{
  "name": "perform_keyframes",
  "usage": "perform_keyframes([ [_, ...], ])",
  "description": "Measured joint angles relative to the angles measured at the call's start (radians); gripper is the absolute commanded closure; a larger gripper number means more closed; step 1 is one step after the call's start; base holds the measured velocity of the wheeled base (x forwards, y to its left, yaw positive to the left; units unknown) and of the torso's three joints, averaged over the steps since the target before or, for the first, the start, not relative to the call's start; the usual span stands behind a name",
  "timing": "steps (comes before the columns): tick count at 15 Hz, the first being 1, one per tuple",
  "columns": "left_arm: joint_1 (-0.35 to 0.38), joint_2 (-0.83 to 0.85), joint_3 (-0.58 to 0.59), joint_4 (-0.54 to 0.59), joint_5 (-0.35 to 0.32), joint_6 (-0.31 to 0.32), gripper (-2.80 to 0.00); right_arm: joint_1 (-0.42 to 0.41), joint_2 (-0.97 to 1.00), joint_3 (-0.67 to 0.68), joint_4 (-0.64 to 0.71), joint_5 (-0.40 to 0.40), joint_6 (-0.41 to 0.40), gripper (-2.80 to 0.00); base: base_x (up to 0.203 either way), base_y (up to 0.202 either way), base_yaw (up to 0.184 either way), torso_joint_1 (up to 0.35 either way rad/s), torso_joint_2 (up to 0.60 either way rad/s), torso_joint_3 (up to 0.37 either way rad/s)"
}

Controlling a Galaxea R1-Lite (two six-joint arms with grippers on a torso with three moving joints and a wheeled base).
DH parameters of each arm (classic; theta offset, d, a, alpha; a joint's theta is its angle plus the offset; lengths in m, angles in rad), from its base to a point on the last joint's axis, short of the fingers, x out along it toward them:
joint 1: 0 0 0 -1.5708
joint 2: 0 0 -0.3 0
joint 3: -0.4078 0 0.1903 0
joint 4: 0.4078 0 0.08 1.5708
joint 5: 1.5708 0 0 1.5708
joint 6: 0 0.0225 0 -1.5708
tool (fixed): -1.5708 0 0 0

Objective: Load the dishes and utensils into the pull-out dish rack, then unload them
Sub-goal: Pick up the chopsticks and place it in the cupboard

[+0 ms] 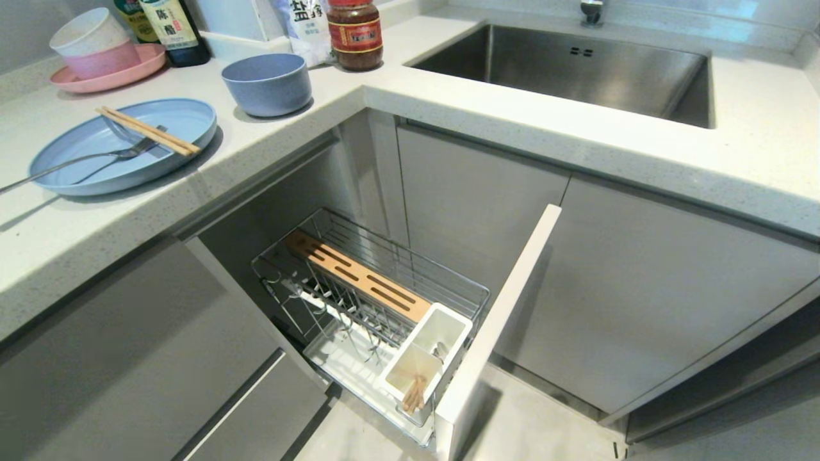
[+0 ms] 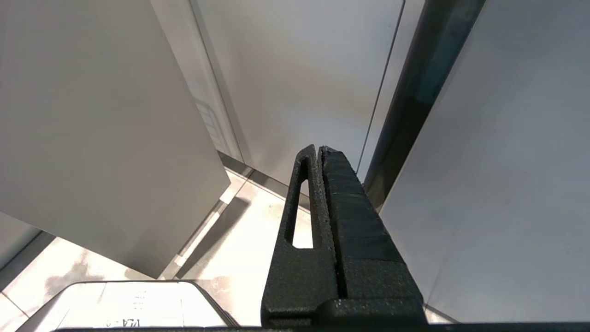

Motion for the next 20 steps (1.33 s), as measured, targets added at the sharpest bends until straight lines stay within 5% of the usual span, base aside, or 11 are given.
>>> perform_keyframes([
  [4, 0.004, 0.111, -0.433, 0.148, -0.053, 0.054, 0.00, 0.000, 0.000, 0.000, 0.000, 0.000, 0.000, 0.00, 0.000, 0.000, 0.000, 0.000, 0.00, 0.000],
  [9, -0.008, 0.492, -0.918, 0.200, -0.068, 0.064, 0.00, 0.000, 0.000, 0.000, 0.000, 0.000, 0.000, 0.00, 0.000, 0.000, 0.000, 0.000, 0.00, 0.000],
  [14, -0.048, 0.831, -1.118, 0.218, -0.038, -0.110, 0.00, 0.000, 0.000, 0.000, 0.000, 0.000, 0.000, 0.00, 0.000, 0.000, 0.000, 0.000, 0.00, 0.000],
  [17, -0.080, 1.002, -1.191, 0.226, 0.078, -0.170, 0.00, 0.000, 0.000, 0.000, 0.000, 0.000, 0.000, 0.00, 0.000, 0.000, 0.000, 0.000, 0.00, 0.000],
  [20, -0.114, 1.161, -1.345, 0.314, 0.205, -0.297, 0.00, 0.000, 0.000, 0.000, 0.000, 0.000, 0.000, 0.00, 0.000, 0.000, 0.000, 0.000, 0.00, 0.000],
])
